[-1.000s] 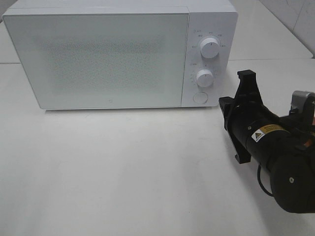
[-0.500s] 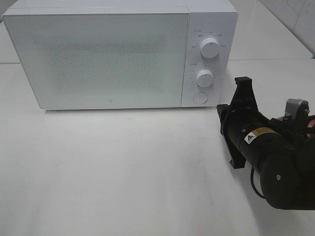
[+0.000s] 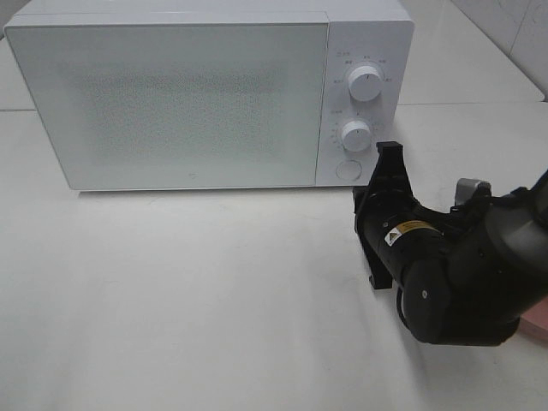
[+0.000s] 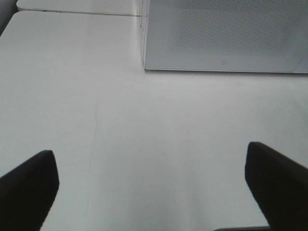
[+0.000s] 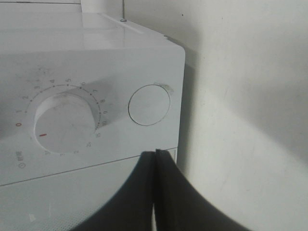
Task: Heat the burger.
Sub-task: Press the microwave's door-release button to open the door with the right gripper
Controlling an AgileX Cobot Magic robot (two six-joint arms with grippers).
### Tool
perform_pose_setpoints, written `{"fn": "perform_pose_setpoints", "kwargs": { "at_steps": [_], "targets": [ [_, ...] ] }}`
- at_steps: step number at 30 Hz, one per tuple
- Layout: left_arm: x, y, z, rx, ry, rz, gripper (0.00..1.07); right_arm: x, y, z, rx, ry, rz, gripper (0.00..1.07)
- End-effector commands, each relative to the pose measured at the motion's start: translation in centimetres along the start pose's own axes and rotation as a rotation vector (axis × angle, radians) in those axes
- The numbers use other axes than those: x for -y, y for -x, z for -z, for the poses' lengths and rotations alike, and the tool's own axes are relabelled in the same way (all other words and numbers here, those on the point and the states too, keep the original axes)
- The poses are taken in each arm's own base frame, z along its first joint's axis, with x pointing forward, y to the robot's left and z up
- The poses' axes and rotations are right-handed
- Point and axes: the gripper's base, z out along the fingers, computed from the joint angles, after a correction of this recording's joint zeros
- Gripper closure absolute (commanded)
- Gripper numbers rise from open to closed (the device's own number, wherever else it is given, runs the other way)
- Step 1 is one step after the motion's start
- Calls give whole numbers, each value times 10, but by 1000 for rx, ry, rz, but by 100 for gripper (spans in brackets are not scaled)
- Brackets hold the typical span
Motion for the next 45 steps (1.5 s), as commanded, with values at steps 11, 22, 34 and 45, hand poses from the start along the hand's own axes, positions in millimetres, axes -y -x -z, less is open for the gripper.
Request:
{"fn": "perform_pose_setpoints", "kwargs": {
  "at_steps": [11,22,34,45],
  "targets": [
    [0,-1,0,2,0,4,9,-6,-4,-31,9,-18,-42,107],
    [0,-1,0,2,0,4,9,-20,0,-51,32,-10,-12,107],
    [0,-1,0,2,0,4,9,-9,-2,-68,43,-51,-24,107],
    [0,-1,0,2,0,4,9,-13,0,-70,34,-5,-3,107]
  ]
}}
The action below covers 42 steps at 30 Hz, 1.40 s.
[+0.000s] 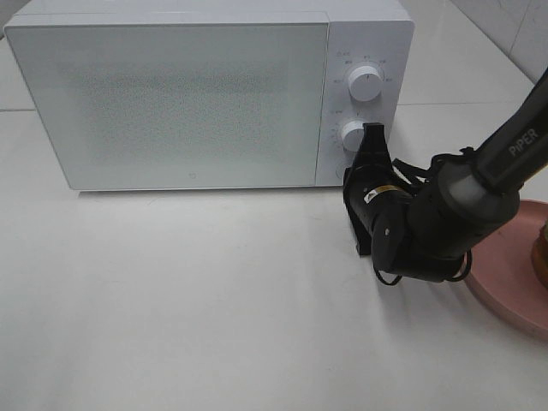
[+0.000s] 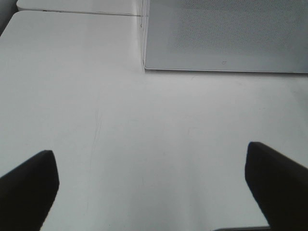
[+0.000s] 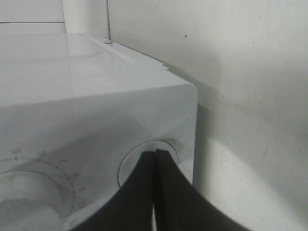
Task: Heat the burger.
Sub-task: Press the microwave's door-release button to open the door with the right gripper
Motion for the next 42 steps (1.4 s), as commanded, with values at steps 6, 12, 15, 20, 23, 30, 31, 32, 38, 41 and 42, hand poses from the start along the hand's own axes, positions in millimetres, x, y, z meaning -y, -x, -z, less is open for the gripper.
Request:
{"fn": "perform_pose_setpoints", "kwargs": {
  "at_steps": [6,12,15,20,23,30,31,32,38,41,42],
  "targets": [
    [0,-1,0,2,0,4,9,-5,-2,-2,-16,36,17,107],
    [0,-1,0,2,0,4,9,-7,-6,-8,-18,46,38,107],
    [0,-1,0,2,1,4,9,-9,-7,-11,-11,59,29,107],
    [0,-1,0,2,1,4,9,-14,-7,-15,16,93,15,107],
    [0,-1,0,2,1,4,9,-18,-7,-15,31,121,17,107],
    [0,-1,0,1,2,3,9,-30,-9,-28,66,177,-31,107],
    [0,-1,0,1,2,3,9,-30,-9,-28,66,177,-31,107],
    [0,-1,0,1,2,3,9,-33,-11,-32,84,198,-46,107],
    [0,-1,0,1,3,3,9,-44,-11,-35,110,259,-35,107],
    [0,-1,0,1,3,3,9,-44,-12,-35,104,253,-24,107],
    [0,-1,0,1,3,3,9,-44,-12,-35,104,253,-24,107]
  ]
}}
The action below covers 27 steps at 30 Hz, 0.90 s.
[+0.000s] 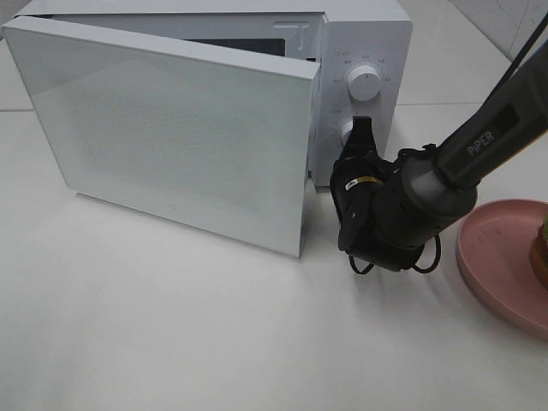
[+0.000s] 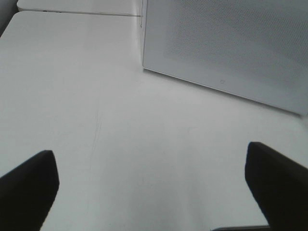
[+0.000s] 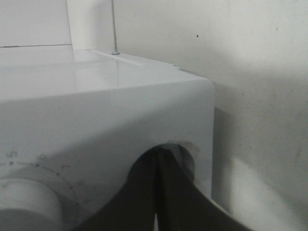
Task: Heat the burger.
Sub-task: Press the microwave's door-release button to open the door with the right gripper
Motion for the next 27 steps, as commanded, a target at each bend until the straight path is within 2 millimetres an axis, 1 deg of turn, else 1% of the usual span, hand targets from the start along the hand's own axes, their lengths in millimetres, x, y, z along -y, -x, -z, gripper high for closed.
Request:
{"fn": "perform_pose_setpoints", "kwargs": {
  "at_steps": [1,11,16,18,19,20,27],
  "targets": [
    [0,-1,0,1,2,3,9,-36,-1,-15,-5,228,15,107],
    [0,-1,0,1,2,3,9,-35,-2,-10,-42,182,45,107],
    [0,-1,0,1,2,3,9,-28,3,-2,-55,116,66,107],
    [0,-1,0,1,2,3,9,-23,5,4,-80,40,87,107],
    [0,-1,0,1,2,3,9,-23,5,4,-80,40,87,107],
    [0,-1,0,1,2,3,9,-21,4,7,-106,-17,130,107],
    [0,-1,0,1,2,3,9,-26,8,18,-133,-53,219,107]
  ]
}}
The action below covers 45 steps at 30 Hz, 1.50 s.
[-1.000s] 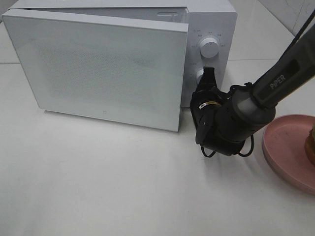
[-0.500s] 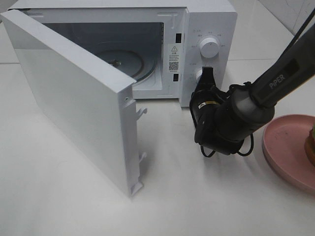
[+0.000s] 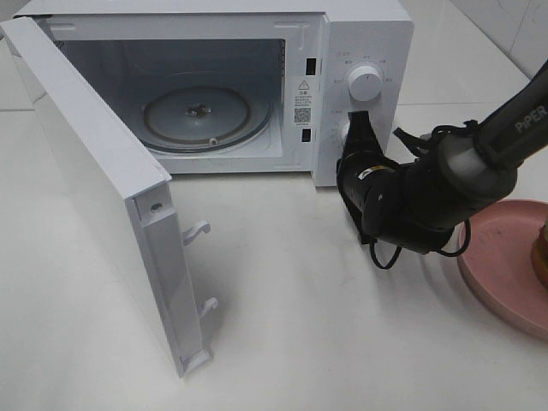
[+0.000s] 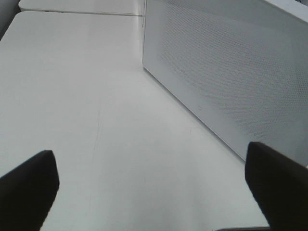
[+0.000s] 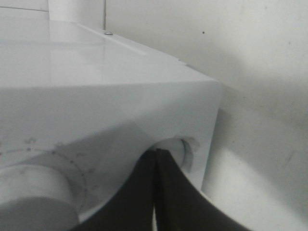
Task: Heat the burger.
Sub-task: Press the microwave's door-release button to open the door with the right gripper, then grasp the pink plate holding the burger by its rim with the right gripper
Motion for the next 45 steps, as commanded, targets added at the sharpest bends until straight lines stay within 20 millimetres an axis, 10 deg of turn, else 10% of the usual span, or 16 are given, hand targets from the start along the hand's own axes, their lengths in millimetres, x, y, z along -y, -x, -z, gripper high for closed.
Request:
{"fn": "perform_pose_setpoints", "kwargs": {
  "at_steps": [1,45],
  "targets": [
    [0,-1,0,1,-4,6,9,-13,-1,10,-62,-11,108,107],
    [0,-1,0,1,-4,6,9,-41,26,154,-803,-222,1501,106]
  ]
}}
